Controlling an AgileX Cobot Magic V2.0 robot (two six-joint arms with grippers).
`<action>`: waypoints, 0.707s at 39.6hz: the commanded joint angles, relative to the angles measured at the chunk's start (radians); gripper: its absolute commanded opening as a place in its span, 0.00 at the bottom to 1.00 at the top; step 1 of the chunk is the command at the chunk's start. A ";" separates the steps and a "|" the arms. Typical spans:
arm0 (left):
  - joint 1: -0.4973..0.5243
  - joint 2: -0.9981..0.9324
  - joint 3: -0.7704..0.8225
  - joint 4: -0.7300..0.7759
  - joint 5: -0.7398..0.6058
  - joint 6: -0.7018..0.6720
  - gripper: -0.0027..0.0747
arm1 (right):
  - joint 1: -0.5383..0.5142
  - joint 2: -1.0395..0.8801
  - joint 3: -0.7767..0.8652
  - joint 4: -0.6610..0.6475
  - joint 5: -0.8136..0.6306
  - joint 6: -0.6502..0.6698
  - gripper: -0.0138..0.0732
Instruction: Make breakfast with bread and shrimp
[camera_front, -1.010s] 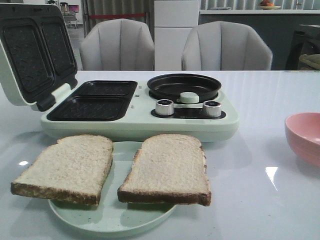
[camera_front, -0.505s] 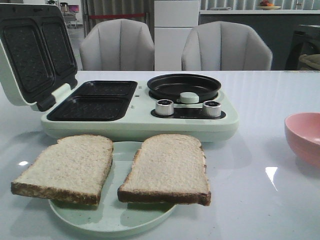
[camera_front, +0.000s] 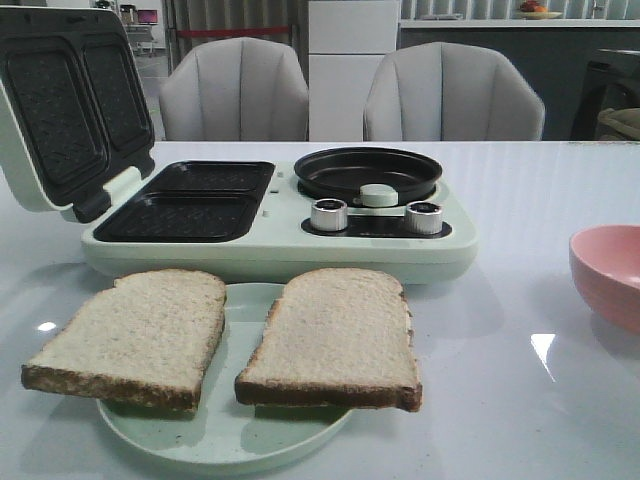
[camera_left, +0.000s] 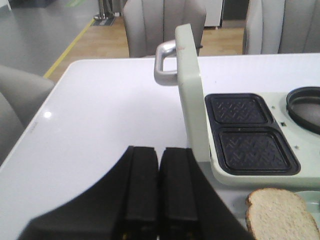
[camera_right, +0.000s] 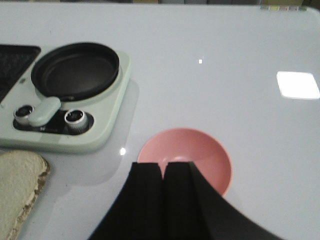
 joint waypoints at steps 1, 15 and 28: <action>-0.007 0.048 -0.017 -0.010 -0.075 -0.006 0.16 | -0.005 0.070 -0.034 0.006 -0.039 -0.006 0.18; -0.007 0.126 -0.014 0.017 -0.078 -0.006 0.48 | -0.005 0.223 -0.034 0.006 -0.048 -0.006 0.46; -0.098 0.130 -0.006 0.008 -0.079 0.072 0.76 | -0.005 0.242 -0.034 0.006 -0.052 -0.006 0.73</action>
